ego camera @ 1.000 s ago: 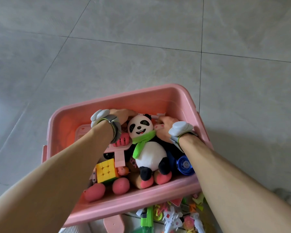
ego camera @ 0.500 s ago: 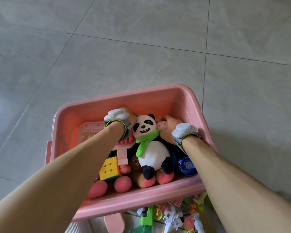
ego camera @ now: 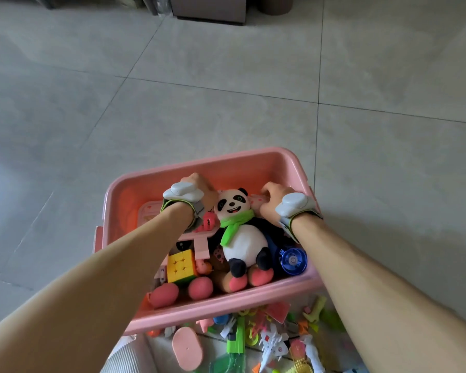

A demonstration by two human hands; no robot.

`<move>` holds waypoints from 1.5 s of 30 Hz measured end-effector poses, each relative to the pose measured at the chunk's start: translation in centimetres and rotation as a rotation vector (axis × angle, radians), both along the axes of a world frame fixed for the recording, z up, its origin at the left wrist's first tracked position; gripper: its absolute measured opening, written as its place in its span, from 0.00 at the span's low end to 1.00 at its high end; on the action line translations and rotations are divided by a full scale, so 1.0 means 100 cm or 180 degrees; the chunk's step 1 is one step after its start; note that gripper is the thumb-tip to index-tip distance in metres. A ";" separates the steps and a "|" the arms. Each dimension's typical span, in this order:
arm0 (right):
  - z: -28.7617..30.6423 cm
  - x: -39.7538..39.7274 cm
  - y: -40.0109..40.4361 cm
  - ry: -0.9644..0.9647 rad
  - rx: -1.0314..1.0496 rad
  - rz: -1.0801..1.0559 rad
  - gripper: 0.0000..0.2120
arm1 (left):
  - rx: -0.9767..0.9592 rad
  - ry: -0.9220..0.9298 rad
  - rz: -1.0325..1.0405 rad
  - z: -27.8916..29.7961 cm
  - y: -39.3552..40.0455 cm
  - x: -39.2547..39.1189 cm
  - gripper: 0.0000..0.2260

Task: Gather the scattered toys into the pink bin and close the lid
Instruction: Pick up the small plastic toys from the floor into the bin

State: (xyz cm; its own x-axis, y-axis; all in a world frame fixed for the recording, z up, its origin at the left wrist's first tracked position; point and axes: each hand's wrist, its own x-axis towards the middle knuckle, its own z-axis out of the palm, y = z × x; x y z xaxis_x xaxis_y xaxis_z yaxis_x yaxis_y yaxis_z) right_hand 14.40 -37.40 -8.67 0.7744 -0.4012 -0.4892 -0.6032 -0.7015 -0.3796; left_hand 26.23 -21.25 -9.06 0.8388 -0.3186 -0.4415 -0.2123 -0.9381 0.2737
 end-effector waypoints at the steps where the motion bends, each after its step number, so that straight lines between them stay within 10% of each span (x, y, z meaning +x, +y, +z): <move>1: 0.006 -0.005 0.002 -0.0059 0.0117 -0.0114 0.20 | -0.0082 0.0024 -0.0100 0.007 0.002 -0.006 0.07; 6: 0.040 -0.039 0.012 -0.0130 0.0170 -0.0103 0.07 | -0.0347 0.0038 -0.0412 0.043 0.002 -0.043 0.06; 20: 0.117 -0.195 0.039 0.0007 0.0035 0.0073 0.13 | -0.0559 0.0159 -0.1179 0.096 0.024 -0.198 0.04; 45: -0.035 -0.385 0.027 0.0680 0.0866 -0.1543 0.21 | 0.0049 0.1025 -0.1335 -0.037 -0.024 -0.344 0.05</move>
